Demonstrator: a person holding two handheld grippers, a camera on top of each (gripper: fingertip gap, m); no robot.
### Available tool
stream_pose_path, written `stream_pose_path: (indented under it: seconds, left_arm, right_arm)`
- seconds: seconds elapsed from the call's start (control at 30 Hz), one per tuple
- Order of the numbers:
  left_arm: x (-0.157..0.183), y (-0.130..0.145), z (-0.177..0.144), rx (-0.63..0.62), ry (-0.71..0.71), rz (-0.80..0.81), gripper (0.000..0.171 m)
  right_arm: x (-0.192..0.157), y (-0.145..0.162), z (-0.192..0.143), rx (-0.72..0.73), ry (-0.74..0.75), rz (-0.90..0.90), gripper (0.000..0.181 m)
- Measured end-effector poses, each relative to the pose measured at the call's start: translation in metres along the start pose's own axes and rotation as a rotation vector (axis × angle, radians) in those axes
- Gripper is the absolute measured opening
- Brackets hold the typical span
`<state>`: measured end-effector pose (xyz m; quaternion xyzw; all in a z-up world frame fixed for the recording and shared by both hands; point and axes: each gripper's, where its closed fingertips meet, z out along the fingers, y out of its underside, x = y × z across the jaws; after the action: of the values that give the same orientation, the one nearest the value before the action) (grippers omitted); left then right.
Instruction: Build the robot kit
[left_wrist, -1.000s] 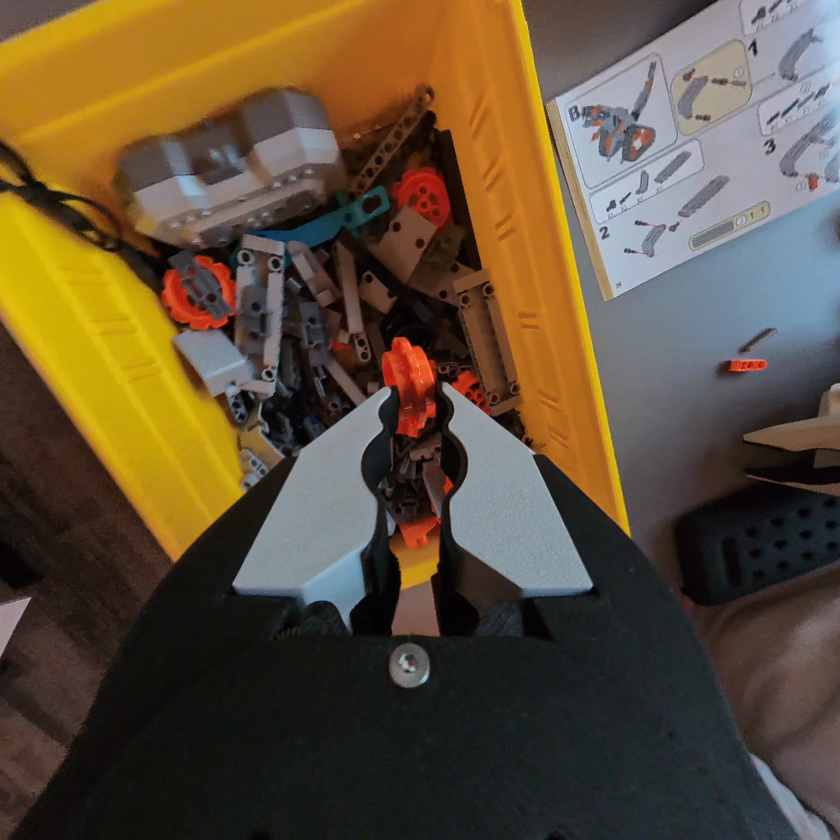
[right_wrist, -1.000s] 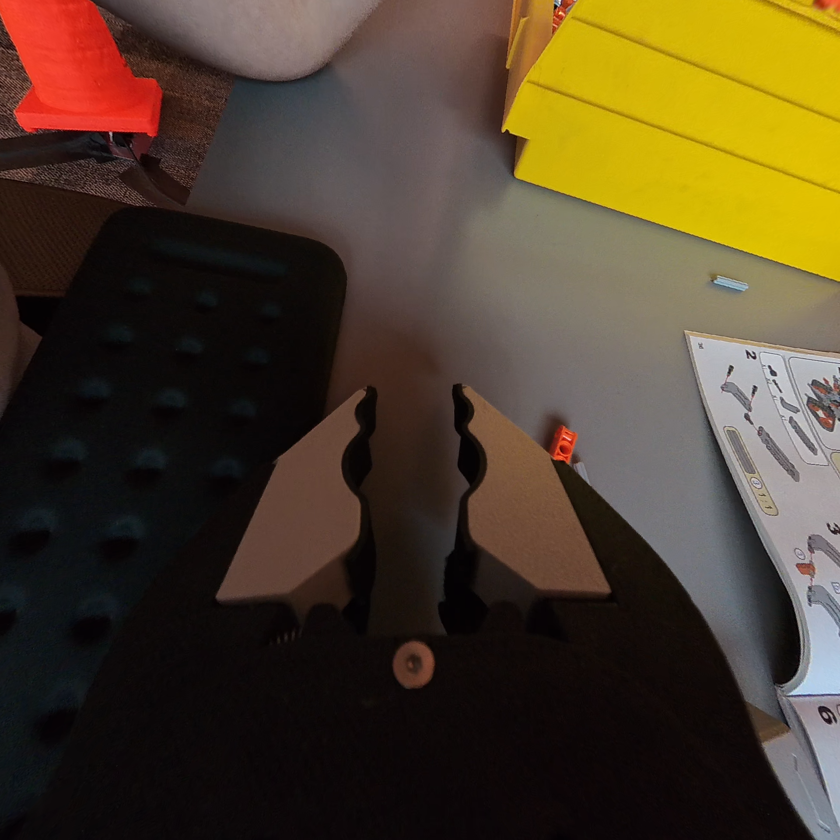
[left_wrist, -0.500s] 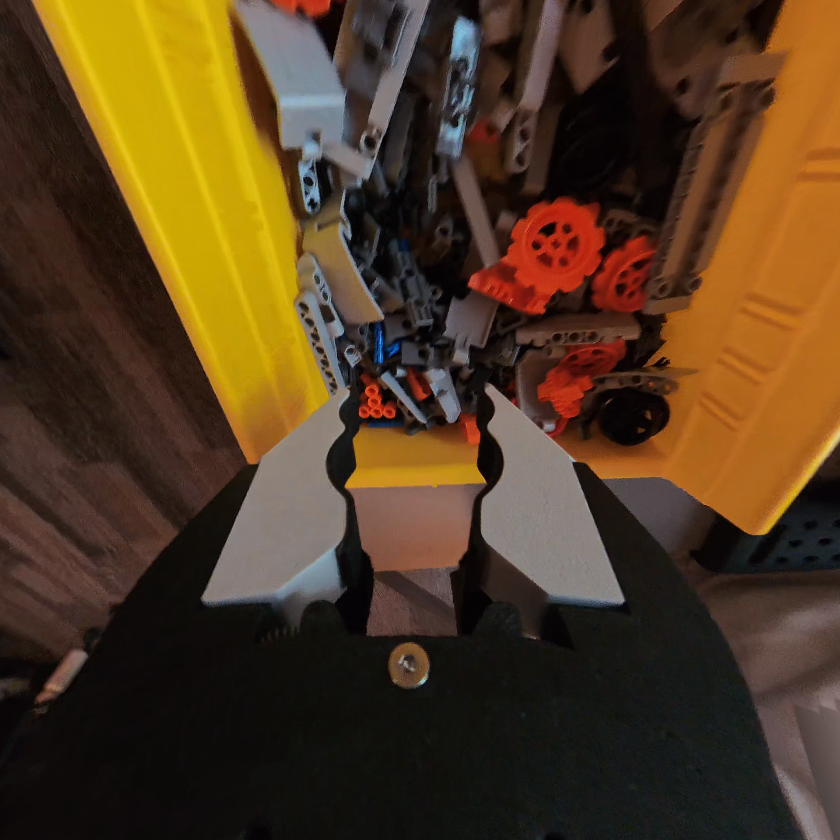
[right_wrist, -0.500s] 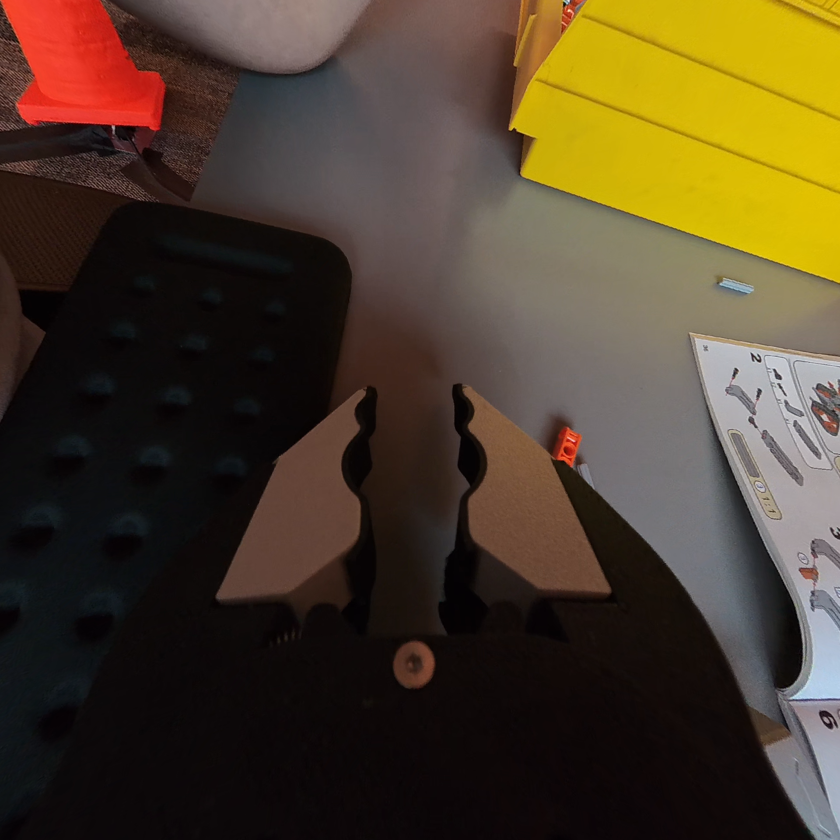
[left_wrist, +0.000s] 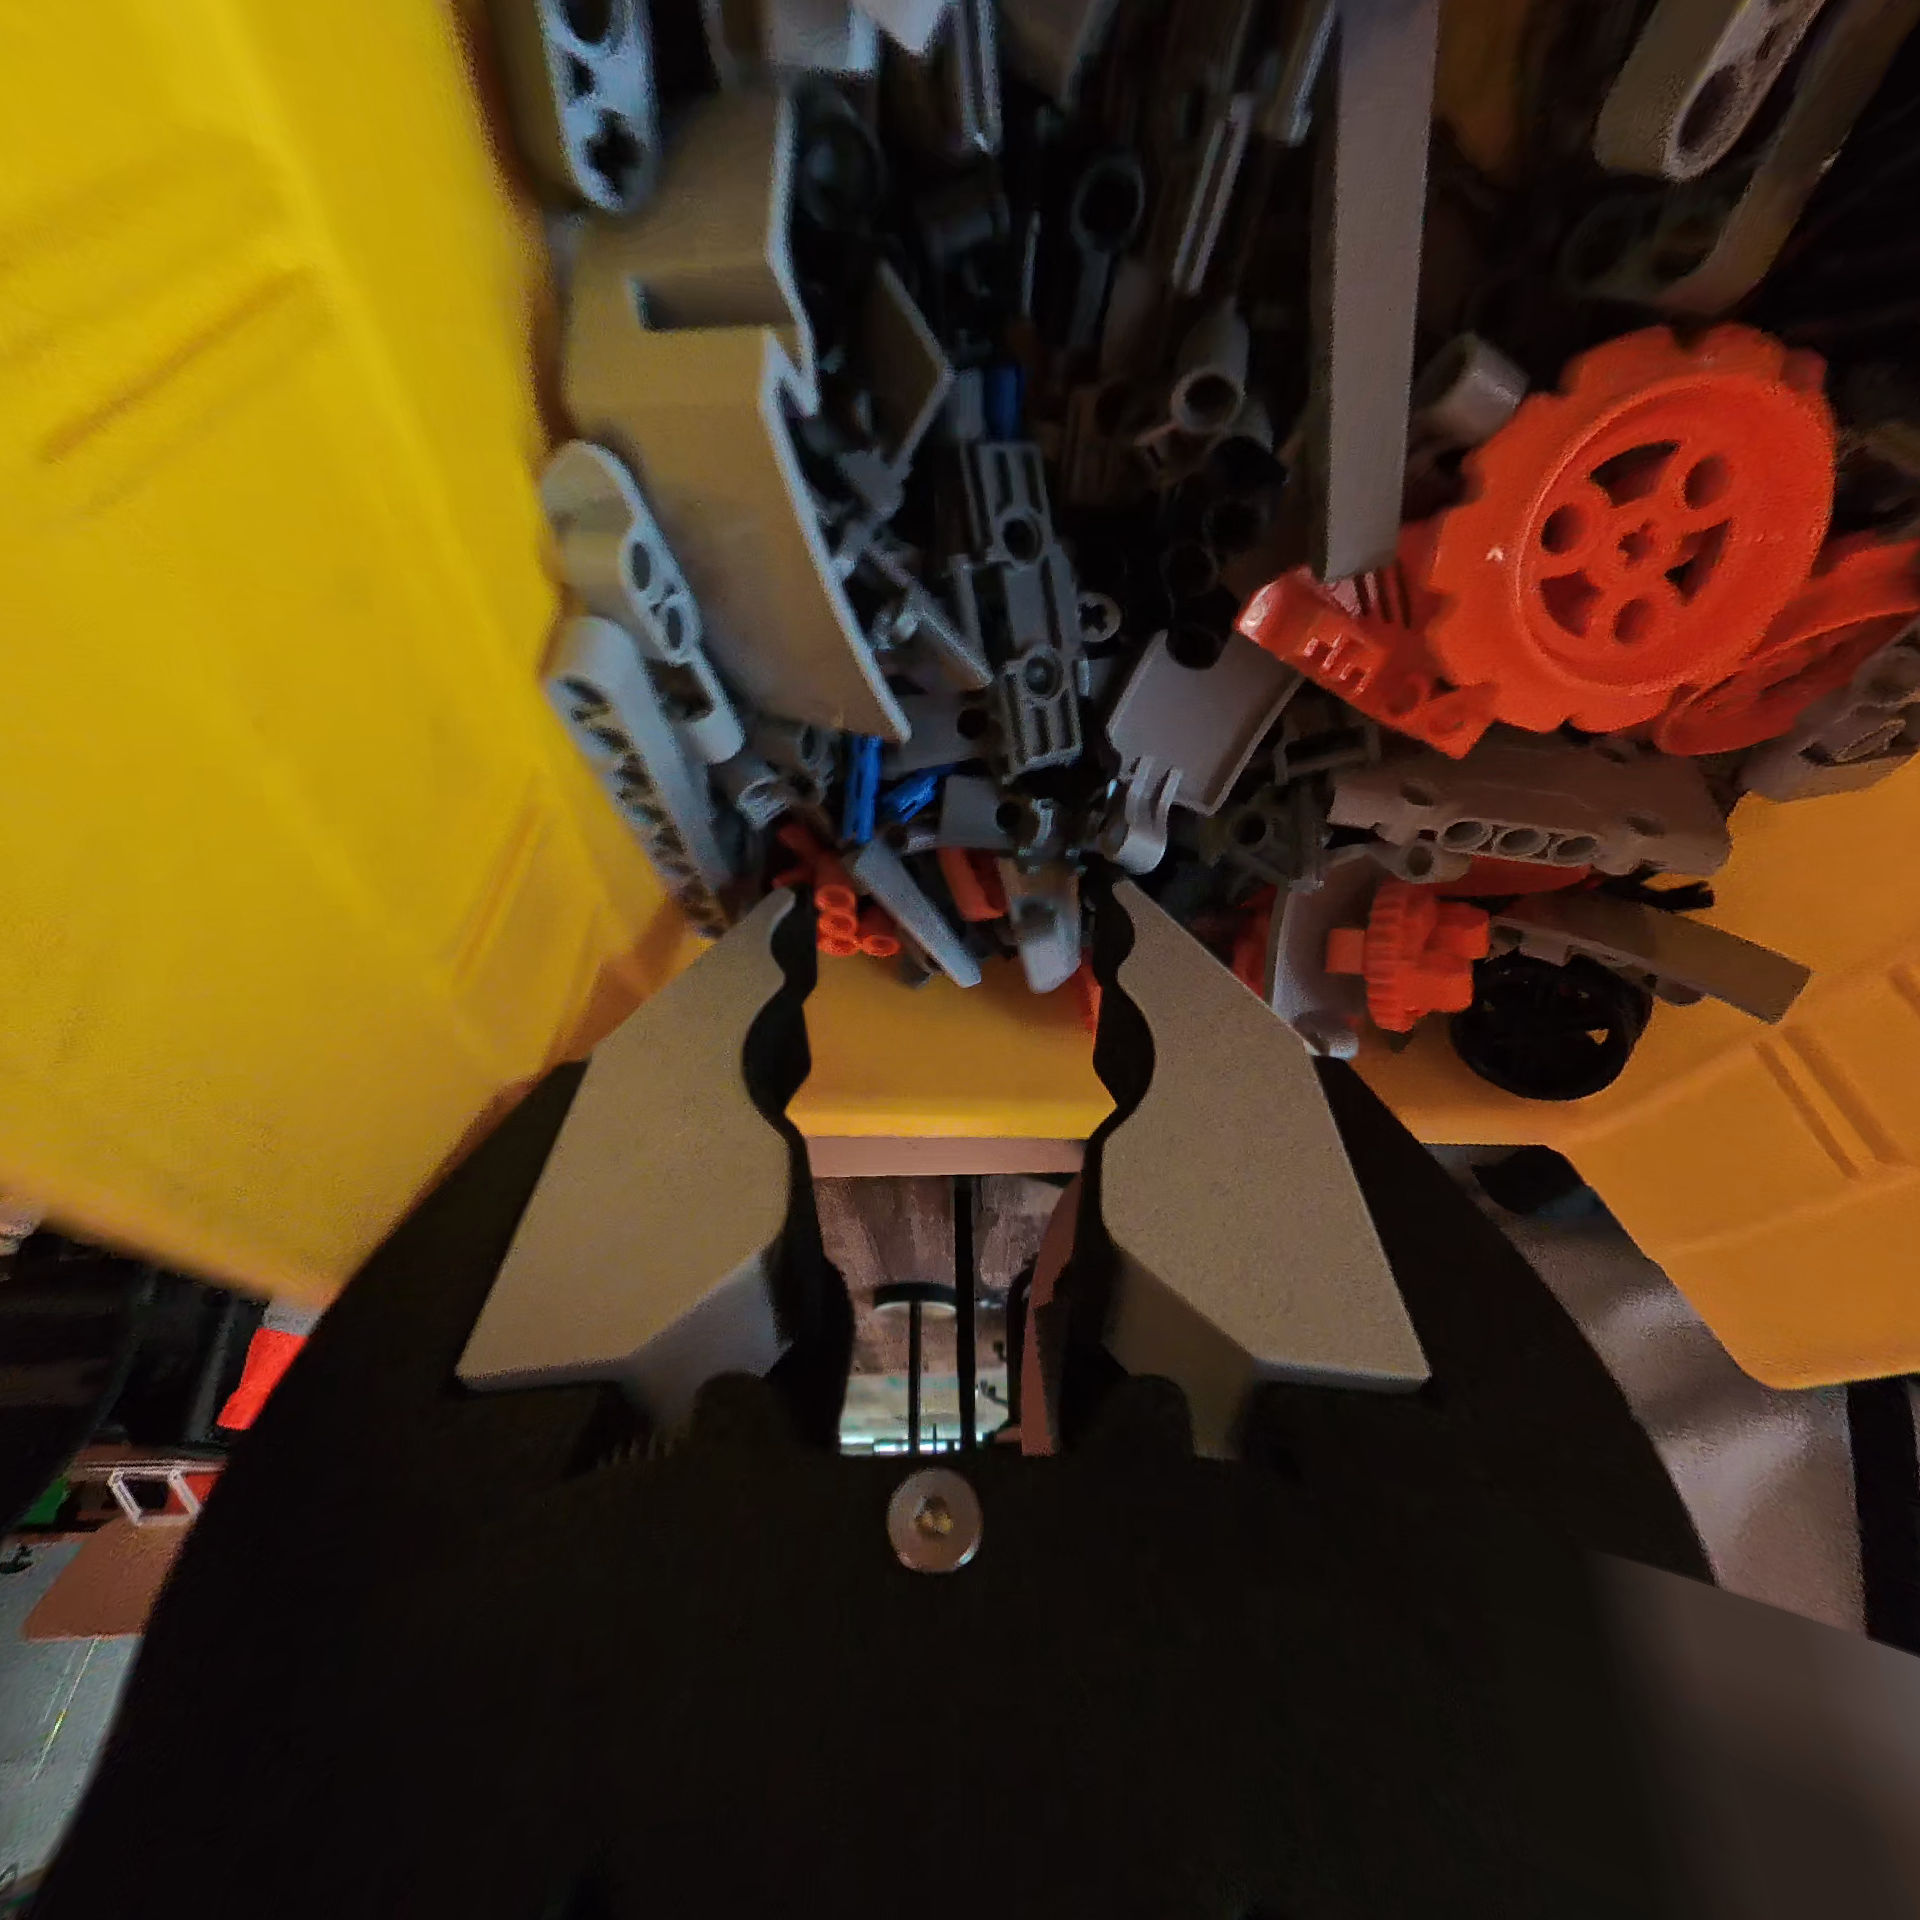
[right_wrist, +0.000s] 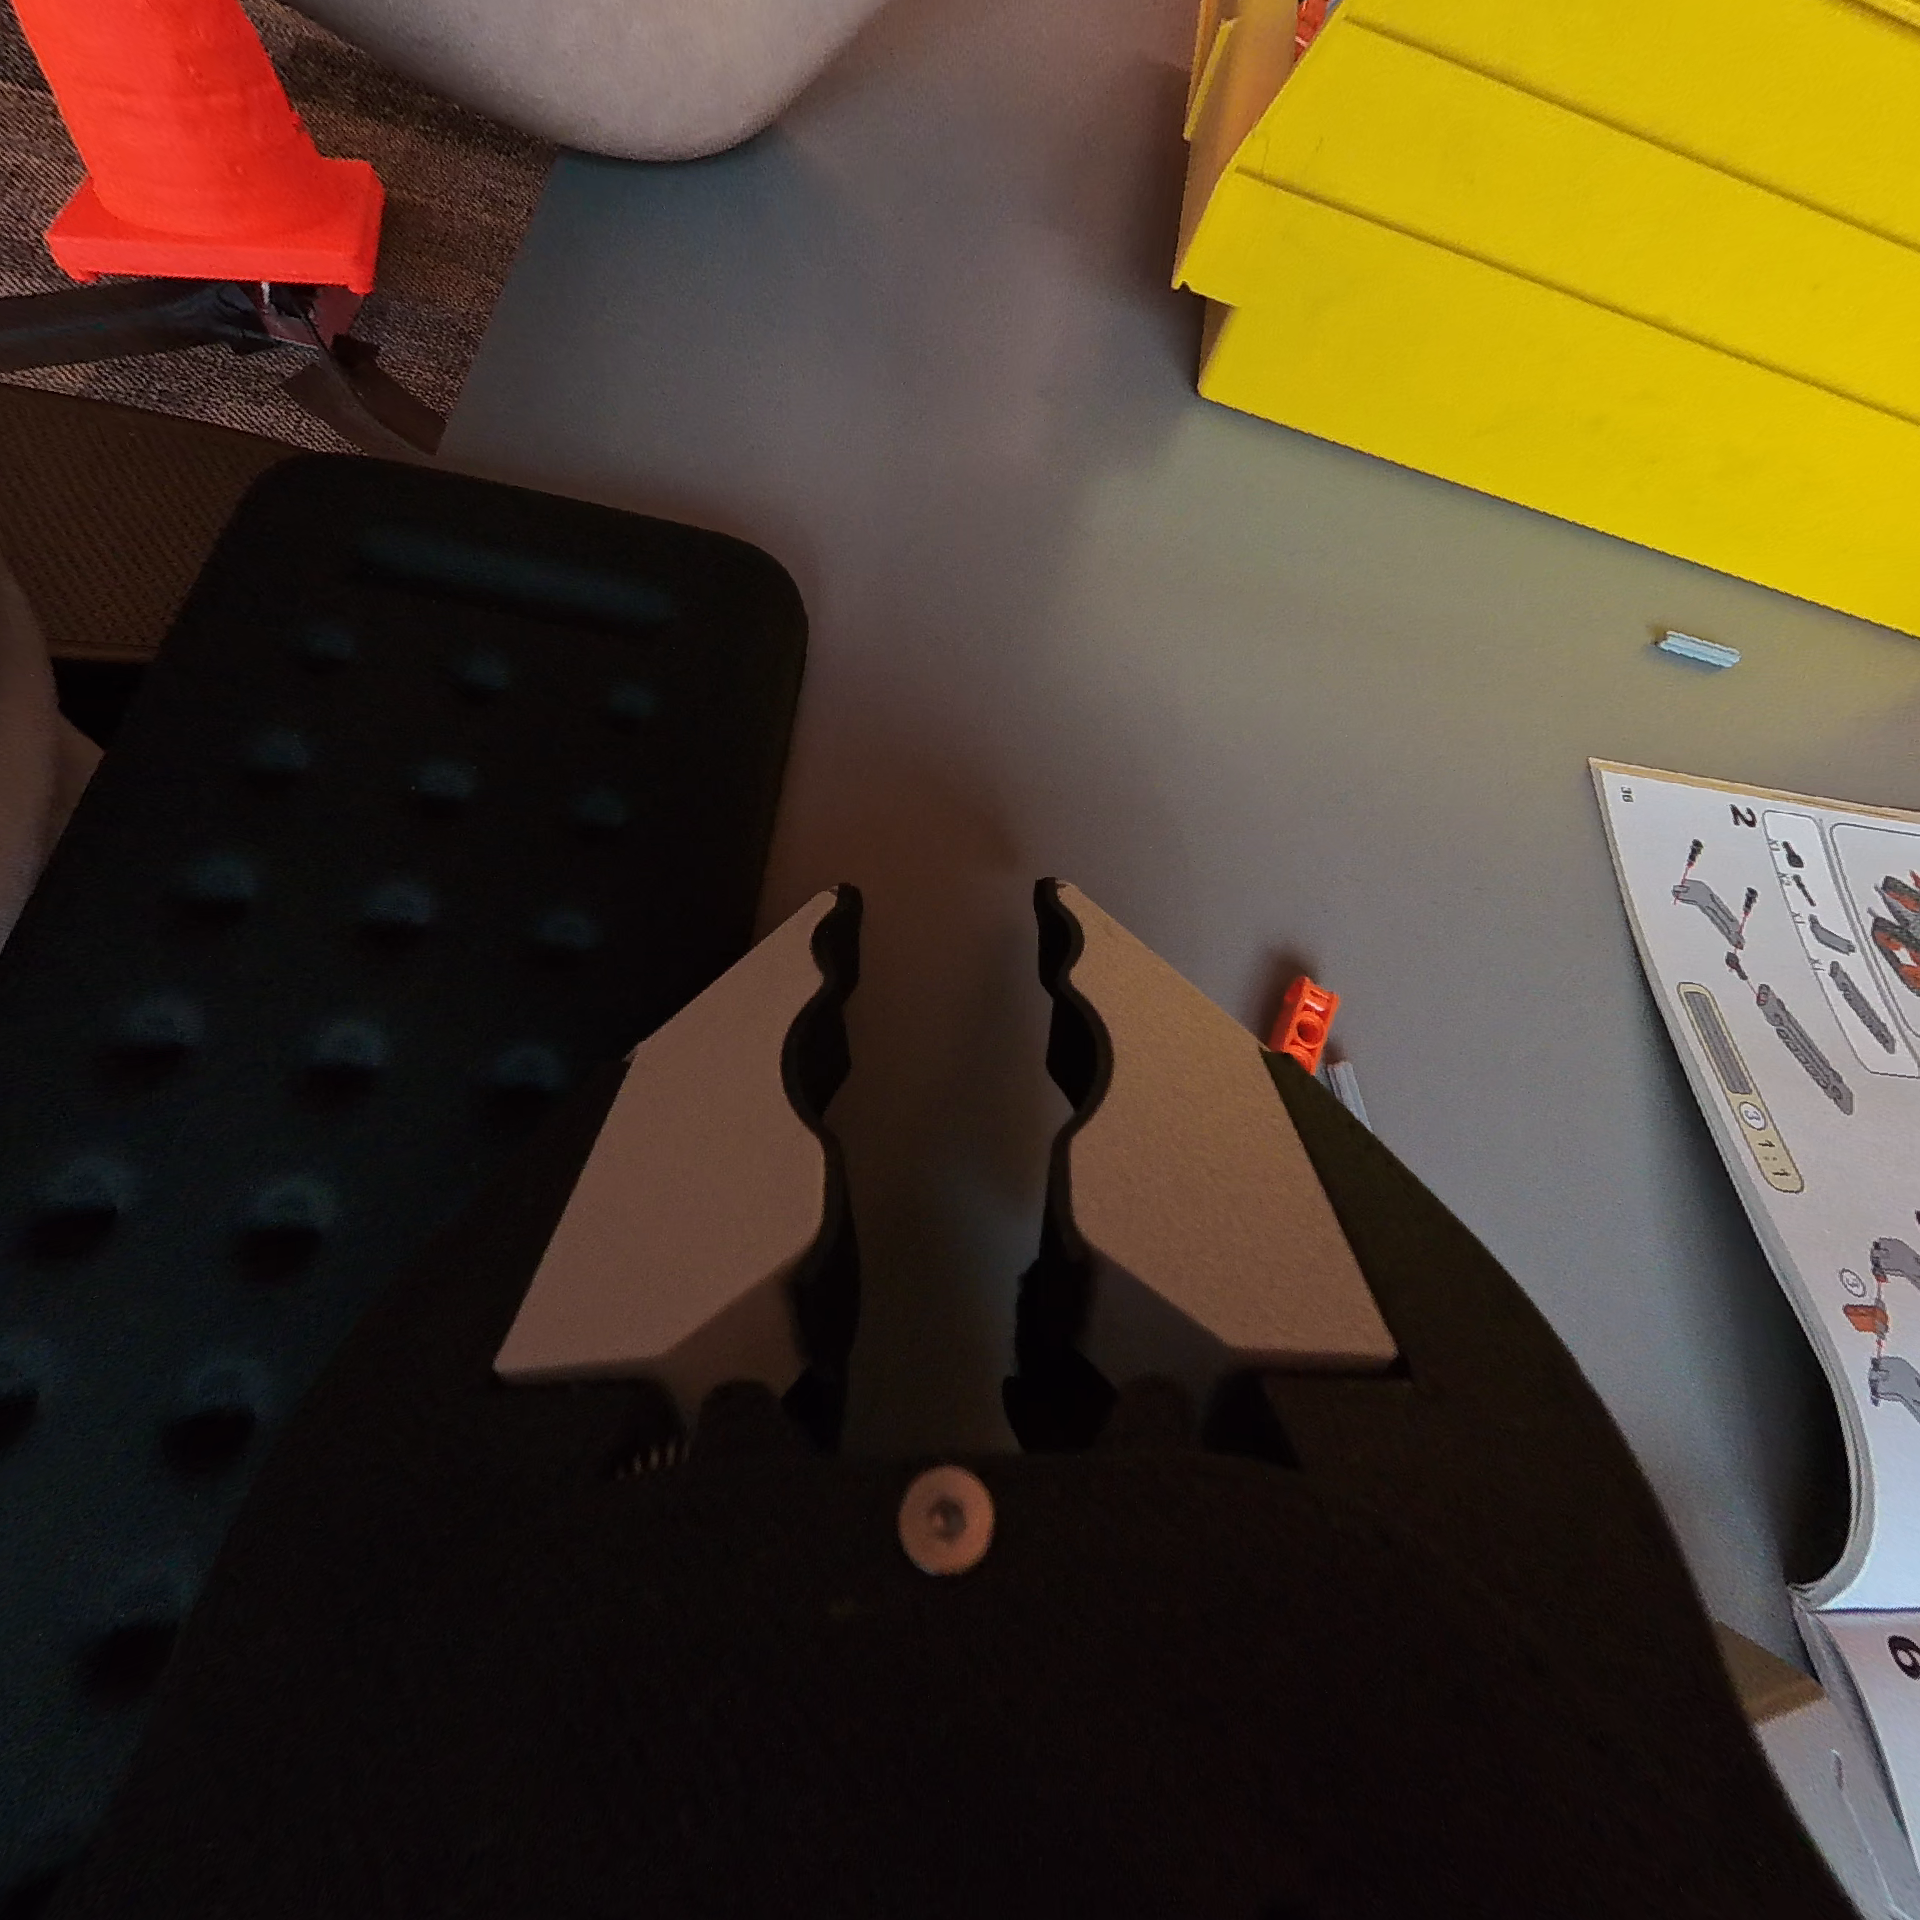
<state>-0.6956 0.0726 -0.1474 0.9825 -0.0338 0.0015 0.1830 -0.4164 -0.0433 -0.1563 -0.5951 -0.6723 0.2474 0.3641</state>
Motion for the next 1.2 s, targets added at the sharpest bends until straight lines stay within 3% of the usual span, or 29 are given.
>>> stream_pose_path:
  seconds: [0.13, 0.3, 0.37, 0.57, 0.83, 0.87, 1.0, 1.17, 1.2]
  left_arm:
    - [0.003, 0.002, 0.004, -0.048, 0.0, 0.031, 0.05]
    - [0.011, -0.009, -0.002, 0.018, 0.006, 0.134, 0.024]
    - [0.022, -0.016, -0.006, 0.048, 0.079, 0.14, 0.013]
    - [0.035, -0.031, -0.011, 0.091, 0.14, 0.189, 0.012]
    - [0.066, -0.069, -0.034, 0.262, 0.293, 0.274, 0.013]
    - [0.071, -0.07, -0.035, 0.268, 0.318, 0.288, 0.014]
    - [0.071, -0.063, -0.037, 0.26, 0.31, 0.283, 0.049]
    - [0.054, -0.042, -0.05, 0.309, 0.259, 0.214, 0.047]
    - [0.043, -0.034, -0.047, 0.292, 0.211, 0.178, 0.058]
  right_arm:
    - [0.0, 0.0, 0.0, 0.0, -0.001, 0.0, 0.034]
    - [-0.001, 0.0, 0.0, 0.001, -0.003, 0.0, 0.034]
    - [-0.001, 0.0, 0.0, 0.0, -0.003, 0.0, 0.034]
    - [-0.001, 0.0, 0.0, 0.0, -0.002, -0.001, 0.034]
    - [-0.001, 0.0, 0.0, 0.0, -0.002, -0.001, 0.034]
    - [-0.001, 0.0, 0.0, 0.0, -0.003, -0.001, 0.034]
    - [-0.001, 0.0, 0.0, -0.001, -0.003, -0.001, 0.034]
    - [-0.001, 0.0, -0.001, -0.002, -0.003, -0.006, 0.034]
    - [-0.001, 0.0, 0.0, -0.002, -0.004, -0.005, 0.034]
